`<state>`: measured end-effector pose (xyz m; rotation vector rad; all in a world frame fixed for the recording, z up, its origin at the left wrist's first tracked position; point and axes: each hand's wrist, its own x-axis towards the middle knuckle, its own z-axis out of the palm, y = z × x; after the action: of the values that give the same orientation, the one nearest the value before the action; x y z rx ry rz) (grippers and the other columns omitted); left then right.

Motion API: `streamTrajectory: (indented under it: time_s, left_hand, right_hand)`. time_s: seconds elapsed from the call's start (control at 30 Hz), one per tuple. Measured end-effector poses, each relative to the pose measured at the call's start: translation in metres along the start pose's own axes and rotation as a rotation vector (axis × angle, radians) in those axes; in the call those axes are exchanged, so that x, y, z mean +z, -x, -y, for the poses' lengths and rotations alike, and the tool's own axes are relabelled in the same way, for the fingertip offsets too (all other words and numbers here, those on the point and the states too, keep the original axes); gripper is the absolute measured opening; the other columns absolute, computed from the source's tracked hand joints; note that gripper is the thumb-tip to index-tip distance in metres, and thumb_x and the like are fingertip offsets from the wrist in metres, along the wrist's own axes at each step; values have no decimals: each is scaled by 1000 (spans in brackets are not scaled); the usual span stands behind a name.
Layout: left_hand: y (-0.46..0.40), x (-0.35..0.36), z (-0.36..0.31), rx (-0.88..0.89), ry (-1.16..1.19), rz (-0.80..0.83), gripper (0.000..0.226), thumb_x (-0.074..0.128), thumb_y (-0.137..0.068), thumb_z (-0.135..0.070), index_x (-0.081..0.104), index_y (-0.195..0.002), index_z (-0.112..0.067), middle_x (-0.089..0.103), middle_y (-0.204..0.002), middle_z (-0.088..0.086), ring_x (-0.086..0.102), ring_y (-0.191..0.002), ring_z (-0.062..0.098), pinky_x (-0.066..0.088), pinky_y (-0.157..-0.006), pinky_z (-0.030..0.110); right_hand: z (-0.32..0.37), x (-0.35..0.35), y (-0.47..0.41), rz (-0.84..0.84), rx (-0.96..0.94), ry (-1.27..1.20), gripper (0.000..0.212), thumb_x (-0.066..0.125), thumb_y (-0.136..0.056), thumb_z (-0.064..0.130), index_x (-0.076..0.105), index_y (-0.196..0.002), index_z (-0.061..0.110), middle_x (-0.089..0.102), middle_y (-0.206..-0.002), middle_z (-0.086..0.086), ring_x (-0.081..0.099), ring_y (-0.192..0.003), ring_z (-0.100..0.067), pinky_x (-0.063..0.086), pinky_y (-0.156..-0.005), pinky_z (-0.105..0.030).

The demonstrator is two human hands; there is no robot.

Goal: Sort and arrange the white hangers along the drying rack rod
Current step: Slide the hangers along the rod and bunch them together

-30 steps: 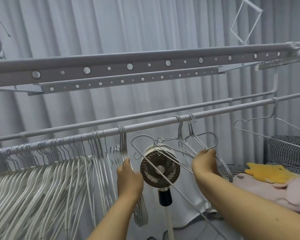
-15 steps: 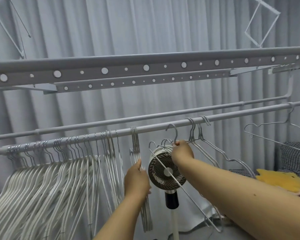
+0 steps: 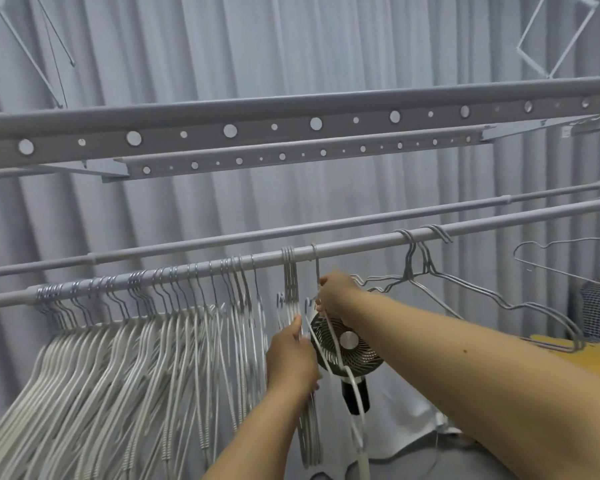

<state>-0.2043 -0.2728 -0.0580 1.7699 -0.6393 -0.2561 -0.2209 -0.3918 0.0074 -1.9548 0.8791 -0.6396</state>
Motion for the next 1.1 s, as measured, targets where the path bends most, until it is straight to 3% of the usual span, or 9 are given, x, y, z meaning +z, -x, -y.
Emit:
streamTrajectory:
  time_s: [0.17,0.23,0.3,0.4,0.53,0.7,0.87,1.0,1.1]
  left_hand:
    - [-1,-5,1,-31,28,20,48,37,-102,-17,37,-147,-32,65,-101,6,60,-63,21,55,-54,30]
    - [-4,-8,0,1,-94,38,41,36,-101,-25,47,-139,-34,59,-129,3,63,-88,21,56,-77,35]
    - [-3,-11,-7,55,-287,-8,32,35,-99,-34,59,-120,-37,46,-145,5,52,-117,25,44,-100,39]
    - [10,-9,-30,86,-404,-68,40,35,-100,-38,54,-133,-24,38,-148,13,28,-137,33,26,-111,42]
    - [20,15,-54,283,-473,-55,38,37,-101,-31,59,-127,-14,51,-138,13,35,-132,30,19,-110,38]
    - [24,53,-70,384,-244,9,36,47,-96,-28,65,-120,-9,62,-126,8,54,-118,24,40,-104,39]
    - [29,93,-87,374,-94,184,33,47,-99,-29,60,-127,-17,62,-114,-6,56,-106,14,44,-93,30]
    - [24,133,-102,311,-35,301,38,49,-96,-27,55,-133,-18,61,-124,0,59,-114,21,47,-102,42]
    - [11,173,-112,190,30,385,45,54,-83,-27,59,-125,-13,65,-111,8,64,-101,23,50,-96,39]
  right_hand:
    - [-22,-17,10,-119,-94,238,42,47,-95,13,46,-137,14,50,-139,-8,50,-123,-29,42,-96,-33]
    - [-36,-35,15,-179,-92,237,37,52,-91,22,52,-129,18,57,-129,-6,55,-114,-27,44,-89,-32]
    - [-49,-56,22,-246,-85,207,34,55,-88,26,54,-121,20,61,-117,-4,58,-100,-24,47,-81,-32]
    - [-67,-85,32,-394,-92,268,33,53,-88,27,54,-119,17,63,-114,-5,57,-101,-25,43,-77,-30]
    - [-90,-107,36,-502,-26,491,37,50,-88,23,55,-122,11,59,-126,-9,53,-116,-32,43,-91,-36]
    - [-108,-131,37,-434,-19,471,39,47,-92,18,51,-130,10,55,-132,-10,50,-121,-31,42,-95,-35]
    - [-119,-166,30,-468,-77,548,37,47,-91,18,53,-127,9,58,-126,-11,52,-115,-30,43,-91,-34]
    - [-126,-202,23,-485,1,658,34,44,-90,16,56,-121,9,59,-122,-12,54,-111,-32,45,-88,-35]
    - [-134,-220,11,-332,110,813,26,42,-91,16,58,-111,12,62,-114,-10,58,-102,-30,45,-82,-33]
